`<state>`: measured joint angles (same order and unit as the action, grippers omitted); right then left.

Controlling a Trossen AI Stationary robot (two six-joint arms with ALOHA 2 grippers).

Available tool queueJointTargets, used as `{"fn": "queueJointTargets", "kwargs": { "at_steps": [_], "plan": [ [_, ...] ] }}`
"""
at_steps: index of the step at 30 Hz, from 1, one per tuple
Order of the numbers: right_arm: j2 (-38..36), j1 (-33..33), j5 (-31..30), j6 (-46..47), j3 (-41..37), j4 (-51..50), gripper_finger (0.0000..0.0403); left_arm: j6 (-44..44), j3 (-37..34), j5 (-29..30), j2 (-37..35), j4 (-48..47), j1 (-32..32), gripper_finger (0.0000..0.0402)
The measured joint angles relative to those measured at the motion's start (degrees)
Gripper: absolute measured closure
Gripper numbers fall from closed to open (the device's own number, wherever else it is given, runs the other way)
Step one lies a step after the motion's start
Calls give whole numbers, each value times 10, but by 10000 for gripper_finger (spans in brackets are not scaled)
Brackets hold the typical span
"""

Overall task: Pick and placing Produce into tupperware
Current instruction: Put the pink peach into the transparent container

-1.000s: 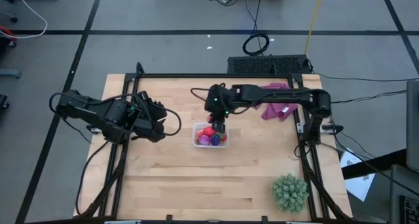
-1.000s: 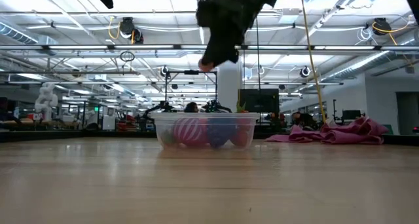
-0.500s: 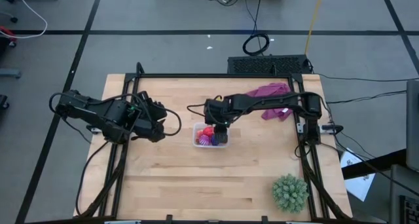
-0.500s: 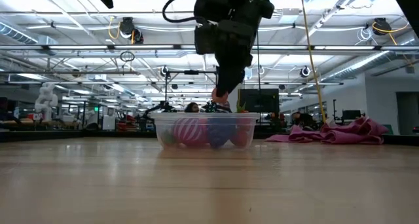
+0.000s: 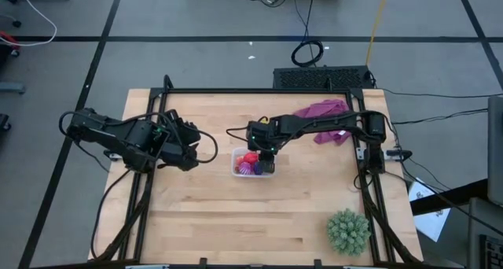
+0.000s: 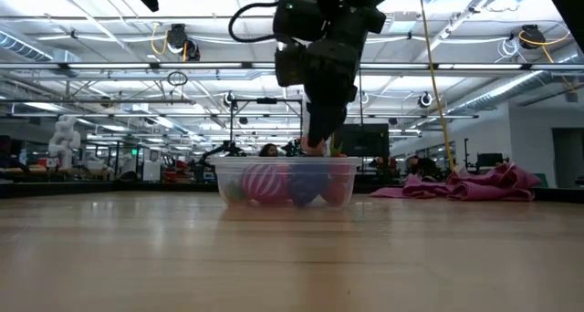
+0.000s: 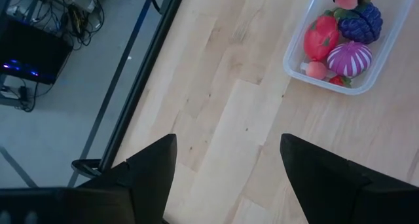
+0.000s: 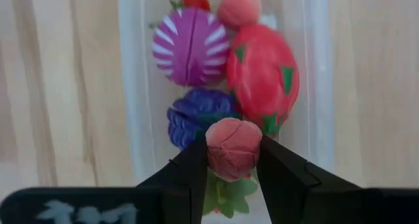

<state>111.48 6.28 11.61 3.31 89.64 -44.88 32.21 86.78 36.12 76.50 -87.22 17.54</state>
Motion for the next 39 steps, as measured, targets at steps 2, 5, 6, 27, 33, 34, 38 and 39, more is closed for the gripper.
{"fn": "queueJointTargets", "kwargs": {
  "at_steps": [2, 5, 6, 27, 33, 34, 38, 39],
  "plan": [
    [0, 0, 0, 0, -9, 1, 296, 0, 0, 0, 0, 0, 0, 128],
    [0, 0, -11, 1, -14, 0, 296, 0, 0, 0, 0, 0, 0, 128],
    [0, 0, -17, 1, -14, 1, 296, 0, 0, 0, 0, 0, 0, 128],
    [0, 0, -26, -14, -14, 4, 296, 2, 0, 0, 0, 0, 0, 128],
    [0, 0, -26, -22, -14, 3, 292, 5, 0, 0, 0, 0, 0, 128],
    [0, 0, -26, -22, -14, 3, 288, 5, 0, 0, 0, 1, 0, 128],
    [0, 0, -26, -23, -14, 3, 252, 5, 0, 0, 0, 1, 0, 128],
    [0, 0, -26, -23, -14, 3, 242, 5, 0, 0, 0, 1, 0, 128]
  ]
}}
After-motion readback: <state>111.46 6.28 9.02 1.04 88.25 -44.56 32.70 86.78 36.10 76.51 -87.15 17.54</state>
